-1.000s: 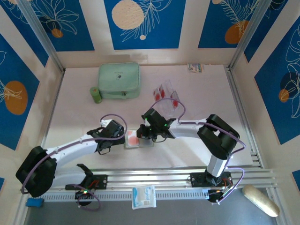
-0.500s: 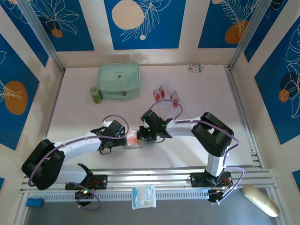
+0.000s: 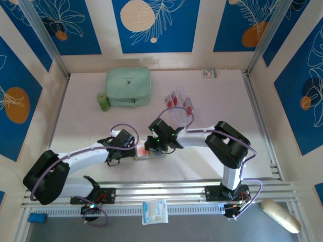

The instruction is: Put the credit cards into the card holder

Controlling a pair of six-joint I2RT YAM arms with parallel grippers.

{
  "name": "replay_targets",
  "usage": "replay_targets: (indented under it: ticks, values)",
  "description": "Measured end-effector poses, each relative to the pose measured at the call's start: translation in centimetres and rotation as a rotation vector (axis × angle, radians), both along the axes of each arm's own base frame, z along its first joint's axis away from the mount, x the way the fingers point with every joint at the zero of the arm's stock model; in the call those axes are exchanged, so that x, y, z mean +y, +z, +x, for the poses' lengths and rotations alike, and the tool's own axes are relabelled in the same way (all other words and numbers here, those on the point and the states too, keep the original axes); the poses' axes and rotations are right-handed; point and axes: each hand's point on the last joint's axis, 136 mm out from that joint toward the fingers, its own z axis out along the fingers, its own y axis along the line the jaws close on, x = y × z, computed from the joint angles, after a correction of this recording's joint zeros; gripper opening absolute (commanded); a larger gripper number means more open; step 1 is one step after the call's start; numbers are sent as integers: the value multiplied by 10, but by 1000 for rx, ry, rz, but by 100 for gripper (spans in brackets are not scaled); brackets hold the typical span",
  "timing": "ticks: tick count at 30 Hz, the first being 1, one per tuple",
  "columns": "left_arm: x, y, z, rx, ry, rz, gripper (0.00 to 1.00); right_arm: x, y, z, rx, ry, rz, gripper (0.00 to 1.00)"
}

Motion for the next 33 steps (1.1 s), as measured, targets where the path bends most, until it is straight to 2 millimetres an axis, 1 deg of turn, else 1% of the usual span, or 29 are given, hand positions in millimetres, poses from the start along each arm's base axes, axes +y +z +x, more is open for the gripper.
replay_targets:
  ticks: [5,8,13,16,19,22,26,33]
  values:
    - [-3,4,0,-6,-12,-23,100,0,1,1,-1,-3,0,0]
    - [-7,11,2,-24,-22,-50,100,-4,5,4,-8,-11,-1,0]
    - [-14,25,7,-58,-29,-90,100,-11,12,15,-35,-35,-1,0]
    - [-18,34,12,-78,-31,-110,100,-19,6,18,-33,-50,-20,0]
    - [-21,39,15,-90,-33,-124,100,-31,-5,16,-26,-64,-53,0]
    - [-23,41,15,-92,-34,-129,100,-36,-11,16,-25,-72,-60,0]
    - [-24,43,17,-96,-35,-134,100,-42,-10,17,-36,-83,-50,0]
    - [-25,36,15,-70,-39,-127,100,-51,-6,16,-35,-89,-60,0]
